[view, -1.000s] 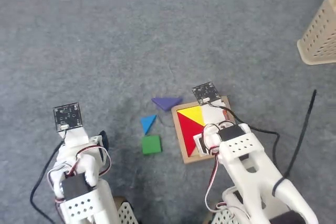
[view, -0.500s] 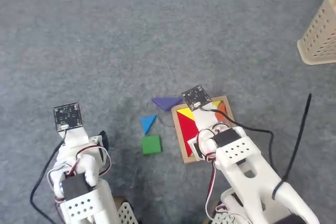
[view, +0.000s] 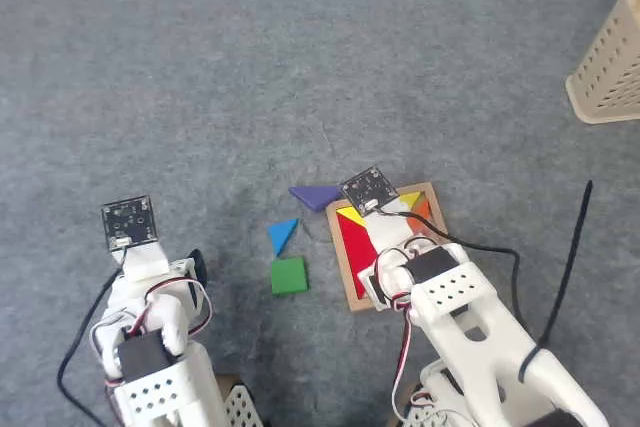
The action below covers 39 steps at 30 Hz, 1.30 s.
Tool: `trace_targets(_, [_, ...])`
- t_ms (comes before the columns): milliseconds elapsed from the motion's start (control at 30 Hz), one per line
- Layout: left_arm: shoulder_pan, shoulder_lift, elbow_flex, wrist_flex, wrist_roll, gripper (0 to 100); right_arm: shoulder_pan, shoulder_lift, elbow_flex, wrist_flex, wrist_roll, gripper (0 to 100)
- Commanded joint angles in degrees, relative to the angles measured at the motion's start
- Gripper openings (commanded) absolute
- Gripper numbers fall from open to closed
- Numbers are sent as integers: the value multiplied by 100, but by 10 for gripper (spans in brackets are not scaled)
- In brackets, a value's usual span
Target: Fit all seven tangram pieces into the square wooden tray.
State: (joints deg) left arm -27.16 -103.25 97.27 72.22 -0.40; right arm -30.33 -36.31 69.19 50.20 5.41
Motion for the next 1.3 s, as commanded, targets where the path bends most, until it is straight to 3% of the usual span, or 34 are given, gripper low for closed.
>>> trace_targets(0, [-26, -114, -75, 18, -35, 216, 382, -127, 53, 66, 158, 190])
trace_targets(167, [-26, -114, -75, 18, -35, 216, 1218, -127, -264, 22, 158, 190])
trace_targets(300, [-26, -114, -75, 18, -35, 216, 1323, -127, -475, 22, 158, 190])
trace_targets(600, [-26, -114, -75, 18, -35, 216, 1270, -198, -527, 277, 149, 190])
trace_targets(833, [-26, -114, -75, 18, -35, 216, 514, -136, -334, 391, 123, 190])
trace_targets(1267, [-26, -114, -75, 18, -35, 216, 462, -136, -202, 338, 114, 191])
